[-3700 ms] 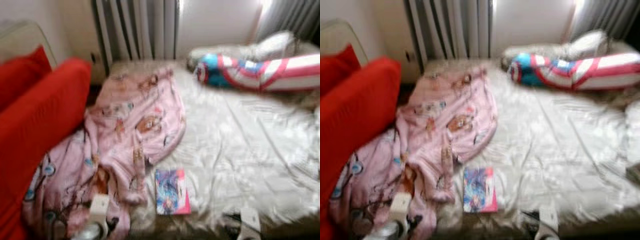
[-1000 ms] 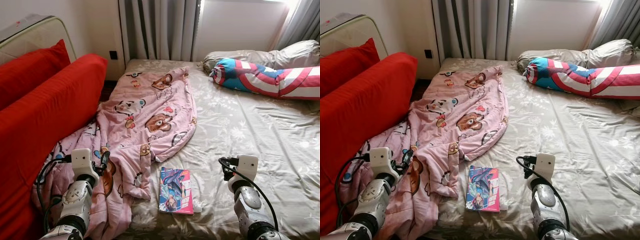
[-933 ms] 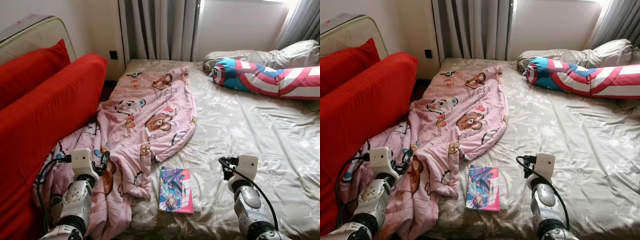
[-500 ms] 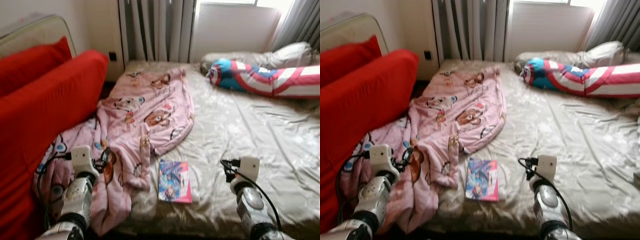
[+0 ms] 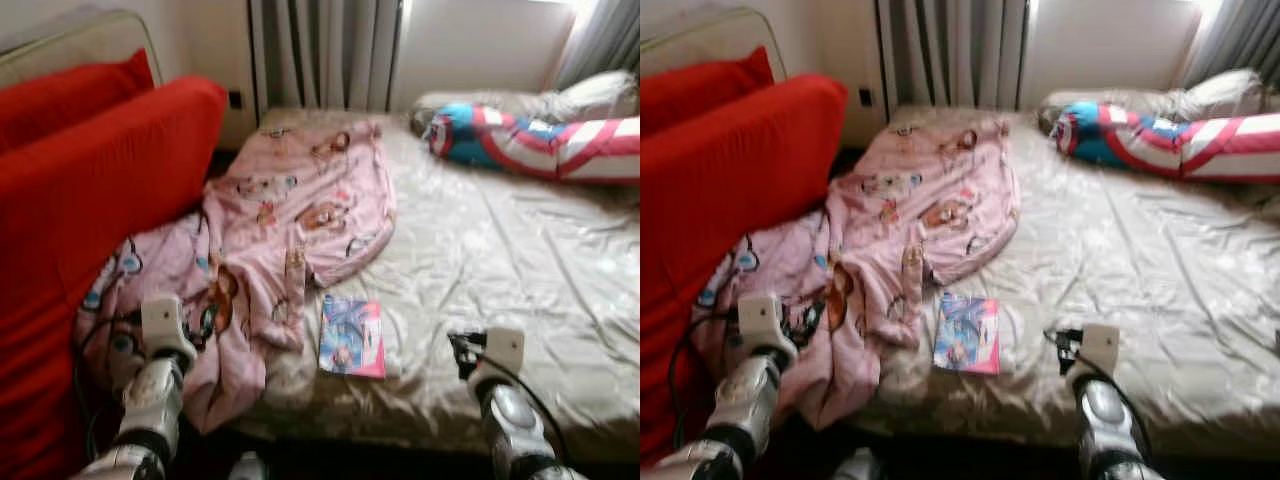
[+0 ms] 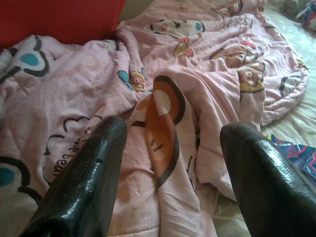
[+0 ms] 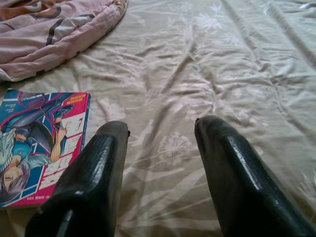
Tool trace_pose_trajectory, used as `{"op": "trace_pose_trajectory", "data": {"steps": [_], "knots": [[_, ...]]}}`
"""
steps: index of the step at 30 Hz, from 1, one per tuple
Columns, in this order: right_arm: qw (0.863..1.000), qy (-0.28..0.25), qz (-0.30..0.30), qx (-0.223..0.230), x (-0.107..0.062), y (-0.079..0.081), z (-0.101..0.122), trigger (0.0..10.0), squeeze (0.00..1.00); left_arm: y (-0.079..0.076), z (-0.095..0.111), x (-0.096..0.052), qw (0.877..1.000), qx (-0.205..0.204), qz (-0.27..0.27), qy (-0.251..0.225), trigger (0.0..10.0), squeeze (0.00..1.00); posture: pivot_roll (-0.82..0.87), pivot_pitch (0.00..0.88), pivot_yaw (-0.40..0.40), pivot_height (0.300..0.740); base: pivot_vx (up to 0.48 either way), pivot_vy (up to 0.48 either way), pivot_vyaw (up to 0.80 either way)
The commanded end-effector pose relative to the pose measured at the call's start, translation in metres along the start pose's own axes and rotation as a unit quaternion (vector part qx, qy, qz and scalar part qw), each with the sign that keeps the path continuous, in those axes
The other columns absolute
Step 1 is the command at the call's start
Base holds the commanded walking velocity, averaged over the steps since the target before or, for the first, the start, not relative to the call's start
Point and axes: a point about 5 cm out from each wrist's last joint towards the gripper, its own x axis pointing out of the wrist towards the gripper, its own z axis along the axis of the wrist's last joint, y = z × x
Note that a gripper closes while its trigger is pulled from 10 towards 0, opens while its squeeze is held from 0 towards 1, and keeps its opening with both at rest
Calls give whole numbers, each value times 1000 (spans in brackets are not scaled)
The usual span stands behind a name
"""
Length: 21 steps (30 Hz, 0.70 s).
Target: Clean up the room
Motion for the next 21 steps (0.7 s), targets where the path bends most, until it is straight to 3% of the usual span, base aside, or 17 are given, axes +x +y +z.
{"op": "trace_pose_trajectory", "data": {"steps": [1, 9, 15, 21], "knots": [[1000, 1, -6, 9, 0, -4, 0, 10000, 0, -1, 3, 2, 1000, 0, -6, -1, 10000, 0, -29, 11, -53, 661, 0, 0, 0], [1000, 27, -8, 4, -1, -7, -5, 10000, 0, -2, 2, 2, 1000, 0, -8, 2, 10000, 0, -30, 5, -52, 661, 0, 0, 0], [999, 35, -6, -1, -2, -4, -9, 10000, 0, -4, -1, 0, 1000, 0, -10, 5, 10000, 0, -30, 0, -51, 621, 0, 0, 0], [1000, 29, -7, 7, -2, -5, -9, 10000, 0, -3, -2, 0, 1000, 1, -10, 7, 10000, 0, -30, 0, -48, 616, 0, 0, 0]]}}
